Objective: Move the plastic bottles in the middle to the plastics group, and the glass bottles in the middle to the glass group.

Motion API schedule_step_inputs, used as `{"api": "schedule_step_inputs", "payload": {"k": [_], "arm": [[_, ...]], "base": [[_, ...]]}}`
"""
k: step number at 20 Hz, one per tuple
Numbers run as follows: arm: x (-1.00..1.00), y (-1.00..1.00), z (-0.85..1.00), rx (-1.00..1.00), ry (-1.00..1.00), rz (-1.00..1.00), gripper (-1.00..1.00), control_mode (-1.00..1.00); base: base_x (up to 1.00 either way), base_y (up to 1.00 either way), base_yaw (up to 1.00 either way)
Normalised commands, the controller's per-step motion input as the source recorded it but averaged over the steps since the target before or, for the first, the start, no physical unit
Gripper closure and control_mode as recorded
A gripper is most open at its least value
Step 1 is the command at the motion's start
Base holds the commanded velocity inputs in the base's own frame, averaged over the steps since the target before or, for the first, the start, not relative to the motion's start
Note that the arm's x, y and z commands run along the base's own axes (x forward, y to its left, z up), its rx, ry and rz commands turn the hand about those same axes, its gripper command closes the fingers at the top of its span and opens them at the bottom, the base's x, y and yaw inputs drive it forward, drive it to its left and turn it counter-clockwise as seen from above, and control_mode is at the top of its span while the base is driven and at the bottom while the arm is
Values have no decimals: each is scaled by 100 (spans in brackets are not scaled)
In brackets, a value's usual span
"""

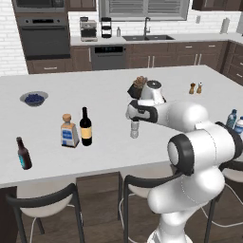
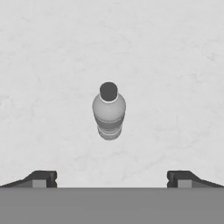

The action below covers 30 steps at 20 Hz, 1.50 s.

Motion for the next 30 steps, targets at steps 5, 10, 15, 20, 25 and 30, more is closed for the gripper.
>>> {"api": "schedule_step_inputs", "payload": {"k": [5, 10, 15, 20, 25, 30], "arm": [[33, 0, -11, 0, -1, 0, -100, -100], [24, 0, -5, 0, -1, 0, -100, -100], [5, 0, -13, 0, -5, 0, -100, -100], [3, 0, -26, 0, -4, 0, -100, -100], [10, 0, -20, 0, -1, 0, -100, -100], [9, 0, -7, 0, -1, 0, -100, -100]], "base": [[0, 0, 0], [0, 0, 0], [0, 0, 0], [0, 0, 0], [0, 0, 0], [0, 0, 0]]}}
